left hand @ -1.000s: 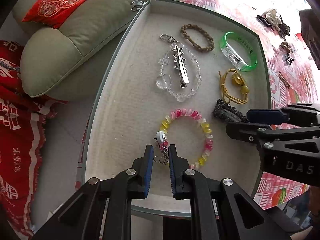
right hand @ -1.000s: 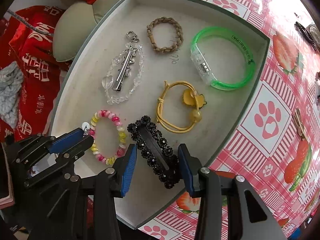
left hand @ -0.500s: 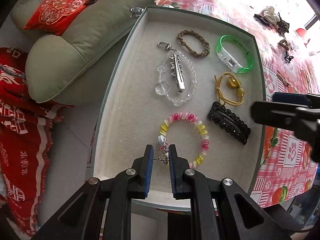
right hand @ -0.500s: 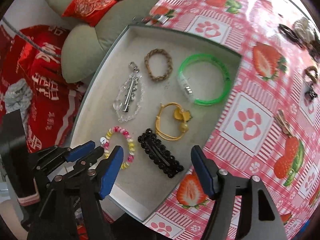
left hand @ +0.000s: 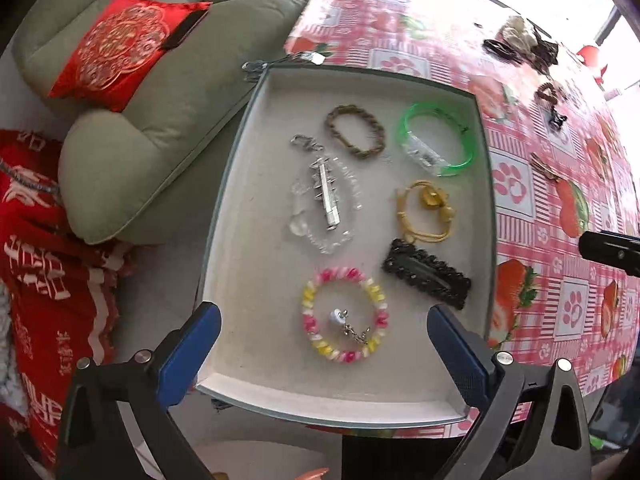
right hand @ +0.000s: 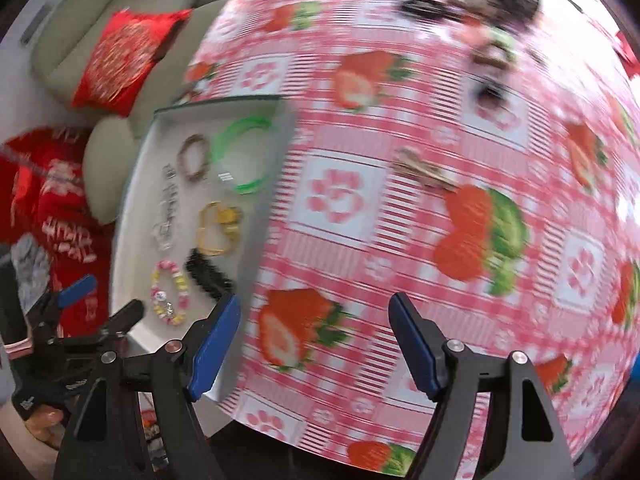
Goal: Organize jewelry
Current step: 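Move both open tools back over the tablecloth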
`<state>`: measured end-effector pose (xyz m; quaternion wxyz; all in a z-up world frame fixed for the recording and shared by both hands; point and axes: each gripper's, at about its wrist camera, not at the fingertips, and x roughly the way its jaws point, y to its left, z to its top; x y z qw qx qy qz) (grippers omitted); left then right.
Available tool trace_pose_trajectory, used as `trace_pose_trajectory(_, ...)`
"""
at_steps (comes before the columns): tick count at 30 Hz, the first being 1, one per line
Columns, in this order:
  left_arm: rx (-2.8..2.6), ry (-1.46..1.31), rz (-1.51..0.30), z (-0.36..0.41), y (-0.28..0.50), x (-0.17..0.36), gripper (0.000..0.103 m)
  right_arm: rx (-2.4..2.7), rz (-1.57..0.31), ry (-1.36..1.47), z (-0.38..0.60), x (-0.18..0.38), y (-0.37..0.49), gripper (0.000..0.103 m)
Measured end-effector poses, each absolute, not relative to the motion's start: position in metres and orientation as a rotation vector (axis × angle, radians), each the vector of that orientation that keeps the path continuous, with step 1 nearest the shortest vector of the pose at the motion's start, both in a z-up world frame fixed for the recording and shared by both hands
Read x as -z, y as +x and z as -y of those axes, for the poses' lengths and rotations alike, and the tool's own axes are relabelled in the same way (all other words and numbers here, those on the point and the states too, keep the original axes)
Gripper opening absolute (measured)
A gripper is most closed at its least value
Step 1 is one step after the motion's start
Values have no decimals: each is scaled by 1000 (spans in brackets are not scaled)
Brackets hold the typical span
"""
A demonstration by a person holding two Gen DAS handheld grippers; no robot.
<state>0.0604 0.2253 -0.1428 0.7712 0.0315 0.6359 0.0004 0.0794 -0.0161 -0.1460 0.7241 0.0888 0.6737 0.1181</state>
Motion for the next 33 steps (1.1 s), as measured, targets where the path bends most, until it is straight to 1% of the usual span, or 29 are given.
trace_pose_trajectory(5,50,100,-1350,-206,74,131,103,-143,-1481,273,64,150,73,80)
trace_pose_trajectory(10,103,131,-1334,-165,89,119,103,-64,-1460,338,108,147,81,80)
trace_pose_trajectory(16,125,91,-1372,-113,107,119,103,-54,-1434,362,145,144,105,80)
trace_pose_trajectory(25,121,-1,-1411,-40,134,139,103,-105,-1425,354,172,151,157,79)
trace_pose_trajectory(33,28,-35,-1411,-15,155,169,103,-192,-1430,293,169,170,210,80)
